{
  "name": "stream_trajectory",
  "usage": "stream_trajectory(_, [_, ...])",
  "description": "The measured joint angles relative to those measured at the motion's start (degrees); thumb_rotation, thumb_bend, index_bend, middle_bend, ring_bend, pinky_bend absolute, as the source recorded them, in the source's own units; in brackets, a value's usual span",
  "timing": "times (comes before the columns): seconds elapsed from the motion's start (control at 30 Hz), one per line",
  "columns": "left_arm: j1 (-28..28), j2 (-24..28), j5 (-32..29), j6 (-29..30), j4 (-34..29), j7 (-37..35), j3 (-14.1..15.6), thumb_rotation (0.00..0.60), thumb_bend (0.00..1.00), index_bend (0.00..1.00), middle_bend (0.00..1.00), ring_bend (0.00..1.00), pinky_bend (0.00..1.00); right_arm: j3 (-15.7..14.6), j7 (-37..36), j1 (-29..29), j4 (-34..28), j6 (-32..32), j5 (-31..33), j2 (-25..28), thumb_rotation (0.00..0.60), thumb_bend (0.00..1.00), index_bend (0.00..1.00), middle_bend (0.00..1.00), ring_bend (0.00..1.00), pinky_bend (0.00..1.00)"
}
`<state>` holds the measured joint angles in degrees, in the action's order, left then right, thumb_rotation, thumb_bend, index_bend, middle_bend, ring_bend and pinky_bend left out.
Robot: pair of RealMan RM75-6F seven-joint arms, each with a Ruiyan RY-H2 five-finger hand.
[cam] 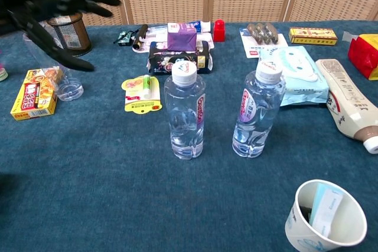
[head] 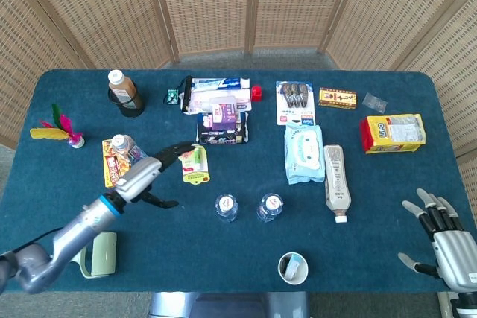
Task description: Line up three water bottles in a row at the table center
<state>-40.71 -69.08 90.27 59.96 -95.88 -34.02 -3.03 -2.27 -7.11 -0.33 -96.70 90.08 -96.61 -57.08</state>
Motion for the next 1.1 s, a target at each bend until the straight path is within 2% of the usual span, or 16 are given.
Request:
stream_trajectory(0.1, [1.37, 5.05, -1.61, 0.85, -2.17, 1.69, -0.28, 0.6, 0.12, 0.0, 0.0, 0.0, 0.04, -0.08, 0.23, 0.01, -0.13, 0.03, -0.24, -0.01, 0.6, 0.0, 0.17, 0.03, 0.0, 0.0])
stream_trajectory(0.2, [2.92, 7.22, -3.43, 2.0, -2.21, 1.11, -0.61, 0.6, 0.08, 0.0, 0.0, 0.0, 0.03, -0.11, 0.34, -0.04, -0.24, 0.09, -0.25, -0.01, 0.6, 0.0, 0.17, 0.03, 0.0, 0.0])
stream_trajectory(0.3, [4.13, 7.81, -4.44, 3.36, -0.84, -1.24, -1.13, 0.6, 0.07, 0.0, 0.0, 0.0, 0.03, -0.2, 0.51, 0.01, -0.37, -0.14, -0.31, -0.01, 0.6, 0.0, 0.17, 0.03, 0.0, 0.0])
stream_trajectory(0.53, [8.06, 6.96, -6.66, 5.93, 6.88, -11.39, -1.25, 0.6, 0.06, 0.0, 0.0, 0.0, 0.03, -0.27, 0.64, 0.07, -0.53, -0.25, -0.42, 0.02, 0.6, 0.0, 0.17, 0.03, 0.0, 0.0])
stream_trajectory(0.67, [10.09, 4.77, -7.06, 6.6, 12.23, -18.56, -0.71, 0.6, 0.06, 0.0, 0.0, 0.0, 0.03, -0.42, 0.67, 0.2, -0.56, -0.54, -0.63, 0.03, 0.6, 0.0, 0.17, 0.03, 0.0, 0.0])
stream_trajectory(0.9, [12.91, -3.68, -7.54, 6.71, 25.49, -32.92, 0.0, 0.6, 0.06, 0.0, 0.0, 0.0, 0.03, -0.77, 1.17, 0.41, -0.91, -0.94, -1.27, 0.01, 0.6, 0.0, 0.17, 0.03, 0.0, 0.0])
stream_trajectory(1.1, [13.88, -10.2, -8.92, 5.38, 31.64, -36.26, -0.48, 0.6, 0.06, 0.0, 0.0, 0.0, 0.03, -0.8, 0.46, 0.42, -0.71, -1.01, -0.99, 0.2, 0.6, 0.0, 0.17, 0.03, 0.0, 0.0])
